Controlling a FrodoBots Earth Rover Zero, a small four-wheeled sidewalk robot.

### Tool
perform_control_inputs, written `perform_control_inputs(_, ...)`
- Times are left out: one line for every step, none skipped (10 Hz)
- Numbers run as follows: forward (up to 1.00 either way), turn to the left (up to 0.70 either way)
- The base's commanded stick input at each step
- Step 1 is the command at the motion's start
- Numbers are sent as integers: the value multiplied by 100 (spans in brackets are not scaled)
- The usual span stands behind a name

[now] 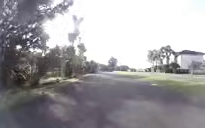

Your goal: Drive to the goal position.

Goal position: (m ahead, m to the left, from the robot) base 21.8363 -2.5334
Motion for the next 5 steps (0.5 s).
perform_control_inputs(100,0)
perform_control_inputs(100,0)
perform_control_inputs(100,0)
perform_control_inputs(100,0)
perform_control_inputs(100,0)
